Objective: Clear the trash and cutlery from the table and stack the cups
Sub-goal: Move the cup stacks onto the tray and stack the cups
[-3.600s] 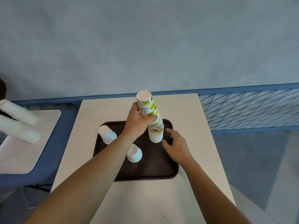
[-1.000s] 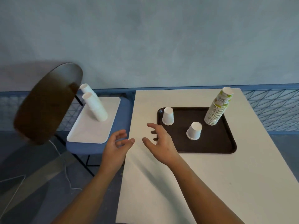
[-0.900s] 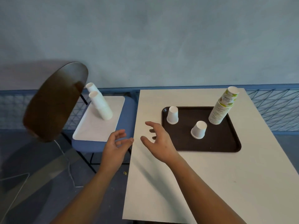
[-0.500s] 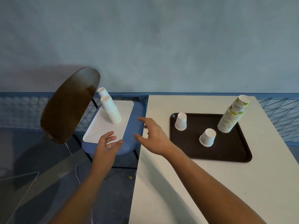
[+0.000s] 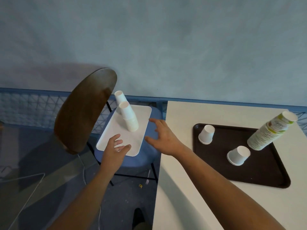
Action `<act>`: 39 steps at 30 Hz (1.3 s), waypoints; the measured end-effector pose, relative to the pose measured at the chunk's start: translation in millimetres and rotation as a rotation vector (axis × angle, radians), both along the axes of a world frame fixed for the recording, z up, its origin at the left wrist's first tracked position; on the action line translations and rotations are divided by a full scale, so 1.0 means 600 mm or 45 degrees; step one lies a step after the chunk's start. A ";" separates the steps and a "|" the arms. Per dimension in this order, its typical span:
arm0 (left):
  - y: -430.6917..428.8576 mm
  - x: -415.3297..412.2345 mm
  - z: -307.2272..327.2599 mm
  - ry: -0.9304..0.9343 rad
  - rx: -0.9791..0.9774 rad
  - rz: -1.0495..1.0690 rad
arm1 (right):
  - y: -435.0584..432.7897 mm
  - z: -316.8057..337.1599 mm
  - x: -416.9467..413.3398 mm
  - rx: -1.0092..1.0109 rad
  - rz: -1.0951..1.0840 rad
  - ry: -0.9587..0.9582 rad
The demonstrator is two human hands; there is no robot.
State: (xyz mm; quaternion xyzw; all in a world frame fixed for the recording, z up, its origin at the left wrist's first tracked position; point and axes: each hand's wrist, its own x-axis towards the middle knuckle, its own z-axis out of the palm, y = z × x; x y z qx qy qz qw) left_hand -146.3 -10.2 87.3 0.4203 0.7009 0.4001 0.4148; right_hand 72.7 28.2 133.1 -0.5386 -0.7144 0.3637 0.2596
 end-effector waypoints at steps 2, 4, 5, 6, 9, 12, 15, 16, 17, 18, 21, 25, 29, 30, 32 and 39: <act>0.038 -0.023 -0.014 0.025 -0.052 -0.039 | 0.032 -0.012 -0.030 -0.049 -0.047 -0.021; 0.081 -0.046 -0.029 0.074 -0.109 -0.085 | 0.068 -0.030 -0.064 -0.096 -0.086 -0.049; 0.103 -0.056 -0.036 0.096 -0.137 -0.101 | 0.088 -0.040 -0.083 -0.120 -0.100 -0.063; 0.125 -0.066 -0.042 0.112 -0.163 -0.114 | 0.107 -0.048 -0.101 -0.140 -0.111 -0.078; 0.181 -0.092 -0.056 0.098 -0.209 -0.150 | 0.164 -0.066 -0.155 -0.166 -0.146 -0.081; 0.219 -0.113 -0.063 0.051 -0.236 -0.197 | 0.214 -0.071 -0.202 -0.154 -0.173 -0.084; 0.254 -0.132 -0.073 0.042 -0.237 -0.246 | 0.264 -0.075 -0.241 -0.148 -0.236 -0.066; 0.264 -0.138 -0.078 0.047 -0.240 -0.257 | 0.278 -0.077 -0.251 -0.149 -0.257 -0.067; 0.273 -0.143 -0.082 0.049 -0.249 -0.266 | 0.290 -0.081 -0.261 -0.149 -0.275 -0.068; 0.280 -0.146 -0.087 0.048 -0.257 -0.277 | 0.301 -0.086 -0.269 -0.150 -0.290 -0.066; 0.297 -0.156 -0.104 0.056 -0.274 -0.321 | 0.321 -0.105 -0.290 -0.164 -0.356 -0.050; 0.312 -0.161 -0.130 0.012 -0.313 -0.363 | 0.328 -0.127 -0.298 -0.100 -0.432 -0.059; 0.322 -0.157 -0.155 -0.011 -0.335 -0.377 | 0.321 -0.142 -0.293 -0.051 -0.458 -0.052; 0.324 -0.156 -0.161 -0.027 -0.342 -0.376 | 0.318 -0.145 -0.290 -0.046 -0.454 -0.055; 0.326 -0.153 -0.176 -0.053 -0.370 -0.381 | 0.312 -0.148 -0.284 -0.041 -0.458 -0.051; 0.330 -0.149 -0.257 -0.104 -0.403 -0.422 | 0.282 -0.163 -0.256 -0.051 -0.592 0.095</act>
